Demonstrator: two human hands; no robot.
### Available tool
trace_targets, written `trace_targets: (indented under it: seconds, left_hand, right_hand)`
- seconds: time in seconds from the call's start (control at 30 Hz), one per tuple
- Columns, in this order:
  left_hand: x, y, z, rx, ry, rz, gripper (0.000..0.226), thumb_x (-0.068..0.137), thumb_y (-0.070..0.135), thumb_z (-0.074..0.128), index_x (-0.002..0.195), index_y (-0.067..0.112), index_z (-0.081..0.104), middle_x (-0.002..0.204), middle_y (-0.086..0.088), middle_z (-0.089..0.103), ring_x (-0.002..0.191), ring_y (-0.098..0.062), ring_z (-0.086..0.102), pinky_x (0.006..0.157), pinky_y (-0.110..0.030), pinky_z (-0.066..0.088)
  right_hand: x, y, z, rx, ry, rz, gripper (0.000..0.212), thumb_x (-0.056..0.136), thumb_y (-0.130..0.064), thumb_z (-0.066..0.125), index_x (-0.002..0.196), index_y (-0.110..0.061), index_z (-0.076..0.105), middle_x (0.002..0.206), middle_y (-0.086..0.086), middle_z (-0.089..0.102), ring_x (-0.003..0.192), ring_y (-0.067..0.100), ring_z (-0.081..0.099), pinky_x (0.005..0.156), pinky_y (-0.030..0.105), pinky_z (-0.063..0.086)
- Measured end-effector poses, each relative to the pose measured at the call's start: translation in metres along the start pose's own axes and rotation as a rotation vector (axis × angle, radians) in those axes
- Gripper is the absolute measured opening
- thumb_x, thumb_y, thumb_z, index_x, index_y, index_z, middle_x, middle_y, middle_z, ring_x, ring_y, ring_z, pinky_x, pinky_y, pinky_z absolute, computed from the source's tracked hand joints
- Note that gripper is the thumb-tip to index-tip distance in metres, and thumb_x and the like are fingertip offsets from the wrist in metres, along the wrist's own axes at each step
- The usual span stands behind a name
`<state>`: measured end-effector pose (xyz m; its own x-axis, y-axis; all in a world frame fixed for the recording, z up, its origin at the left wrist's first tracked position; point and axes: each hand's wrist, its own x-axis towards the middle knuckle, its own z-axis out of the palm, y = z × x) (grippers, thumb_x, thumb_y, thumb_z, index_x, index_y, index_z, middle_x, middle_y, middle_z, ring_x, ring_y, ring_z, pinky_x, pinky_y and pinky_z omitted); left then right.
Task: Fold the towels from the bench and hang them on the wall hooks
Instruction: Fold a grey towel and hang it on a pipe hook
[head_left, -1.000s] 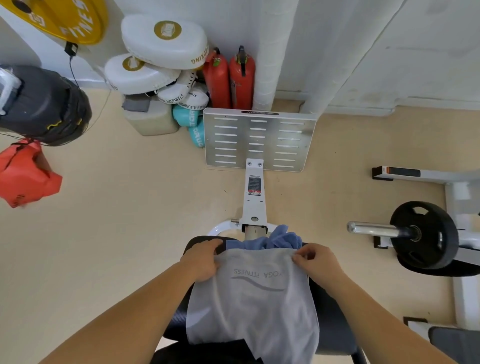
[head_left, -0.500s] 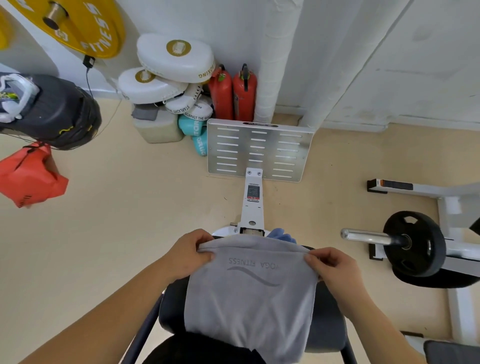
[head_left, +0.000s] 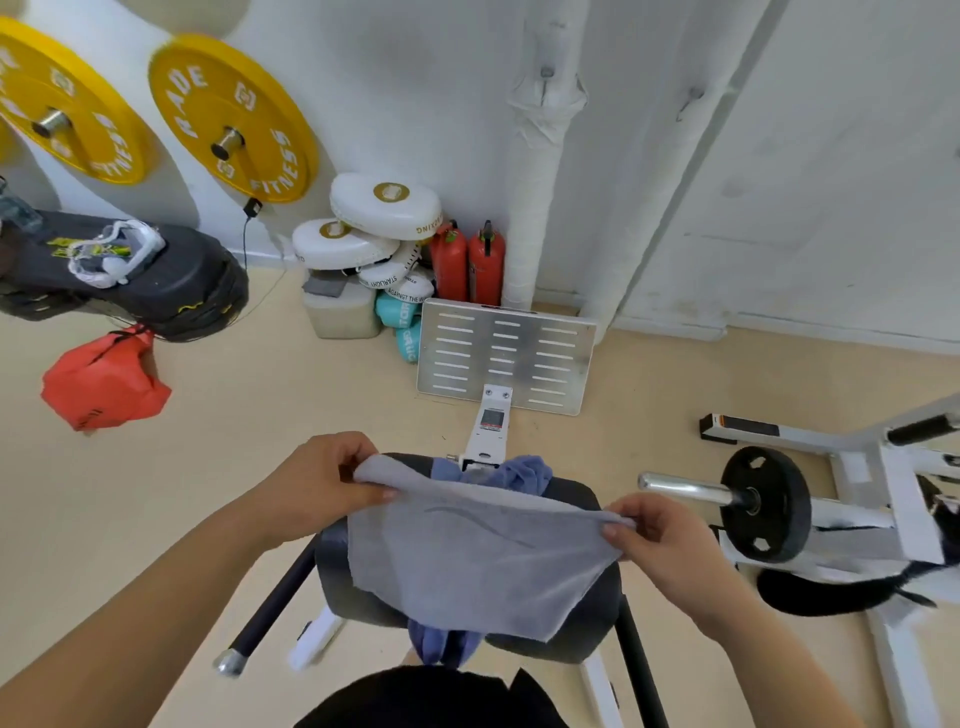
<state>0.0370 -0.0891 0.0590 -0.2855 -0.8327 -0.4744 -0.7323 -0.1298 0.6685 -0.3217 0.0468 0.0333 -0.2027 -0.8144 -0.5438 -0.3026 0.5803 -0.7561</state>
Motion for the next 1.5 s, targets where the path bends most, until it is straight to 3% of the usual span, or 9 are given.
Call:
trace_targets:
  seconds: [0.27, 0.37, 0.57, 0.7, 0.9, 1.0, 1.2, 1.37, 1.5]
  left_hand:
    - [-0.079, 0.029, -0.013, 0.095, 0.174, 0.105, 0.018, 0.072, 0.027, 0.09, 0.069, 0.022, 0.073, 0.065, 0.012, 0.071, 0.053, 0.002, 0.055, 0.053, -0.012, 0.044]
    - [-0.094, 0.038, -0.02, 0.106, 0.191, 0.147, 0.017, 0.079, 0.031, 0.085, 0.071, 0.021, 0.074, 0.069, 0.003, 0.071, 0.055, -0.001, 0.053, 0.052, -0.011, 0.043]
    - [-0.103, 0.056, -0.025, -0.181, 0.123, 0.246, 0.008, 0.089, 0.012, 0.076, 0.088, 0.017, 0.069, 0.081, 0.002, 0.074, 0.066, -0.005, 0.064, 0.061, -0.023, 0.051]
    - [-0.096, 0.053, -0.034, -0.39, 0.027, 0.186, 0.033, 0.082, 0.003, 0.081, 0.089, 0.009, 0.049, 0.075, -0.001, 0.069, 0.063, -0.011, 0.06, 0.051, -0.023, 0.046]
    - [-0.08, 0.038, -0.05, -0.435, -0.169, 0.269, 0.028, 0.078, -0.001, 0.083, 0.072, 0.004, 0.056, 0.065, -0.009, 0.053, 0.057, -0.016, 0.047, 0.048, -0.026, 0.043]
    - [-0.075, 0.035, -0.054, -0.386, -0.237, 0.281, 0.016, 0.076, 0.005, 0.086, 0.089, 0.01, 0.078, 0.072, -0.01, 0.062, 0.064, -0.019, 0.054, 0.054, -0.027, 0.049]
    - [-0.066, 0.026, -0.071, -0.264, -0.272, 0.272, 0.028, 0.072, 0.009, 0.091, 0.096, 0.019, 0.082, 0.066, -0.002, 0.064, 0.063, -0.015, 0.057, 0.063, -0.025, 0.051]
    - [-0.064, 0.019, -0.073, 0.065, -0.219, 0.454, 0.018, 0.081, 0.019, 0.085, 0.091, 0.034, 0.083, 0.101, 0.011, 0.073, 0.085, -0.008, 0.068, 0.077, -0.021, 0.054]
    - [-0.065, 0.014, -0.076, -0.031, -0.092, 0.472, 0.019, 0.08, 0.016, 0.085, 0.084, 0.034, 0.082, 0.101, 0.01, 0.074, 0.083, -0.018, 0.068, 0.076, -0.032, 0.056]
  right_hand:
    - [-0.068, -0.024, -0.033, -0.429, 0.081, -0.258, 0.01, 0.1, -0.027, 0.062, 0.093, -0.035, 0.063, 0.086, -0.005, 0.069, 0.079, 0.012, 0.063, 0.062, 0.015, 0.045]
    - [-0.084, -0.037, -0.044, -0.452, 0.15, -0.324, 0.013, 0.101, -0.024, 0.059, 0.094, -0.035, 0.062, 0.086, -0.009, 0.068, 0.079, 0.007, 0.062, 0.064, 0.018, 0.045]
    - [-0.104, -0.061, -0.049, -0.317, 0.236, -0.364, 0.011, 0.099, -0.025, 0.061, 0.092, -0.03, 0.068, 0.078, -0.006, 0.071, 0.066, 0.005, 0.062, 0.06, 0.014, 0.045]
    - [-0.109, -0.081, -0.053, -0.11, 0.196, -0.386, 0.012, 0.1, -0.022, 0.063, 0.092, -0.021, 0.072, 0.08, -0.005, 0.074, 0.07, 0.003, 0.067, 0.069, 0.021, 0.05]
    - [-0.093, -0.098, -0.039, 0.327, 0.253, -0.343, 0.013, 0.099, -0.023, 0.064, 0.099, -0.017, 0.075, 0.099, 0.015, 0.077, 0.095, 0.033, 0.072, 0.086, 0.045, 0.058]
    - [-0.086, -0.102, -0.031, 0.343, 0.315, -0.321, 0.009, 0.097, -0.02, 0.068, 0.097, -0.02, 0.076, 0.098, 0.013, 0.077, 0.094, 0.032, 0.073, 0.084, 0.044, 0.058]
    - [-0.079, -0.105, -0.026, 0.331, 0.374, -0.285, 0.016, 0.089, -0.017, 0.077, 0.098, -0.026, 0.067, 0.092, 0.009, 0.076, 0.087, 0.031, 0.069, 0.079, 0.046, 0.056]
    - [-0.082, -0.107, -0.023, 0.218, 0.323, -0.309, 0.02, 0.087, -0.002, 0.076, 0.081, -0.021, 0.073, 0.085, 0.009, 0.075, 0.082, 0.022, 0.069, 0.075, 0.035, 0.054]
    - [-0.092, -0.11, -0.02, 0.099, 0.229, -0.278, 0.022, 0.087, -0.007, 0.078, 0.085, -0.029, 0.083, 0.089, -0.005, 0.079, 0.079, 0.005, 0.072, 0.07, 0.017, 0.053]
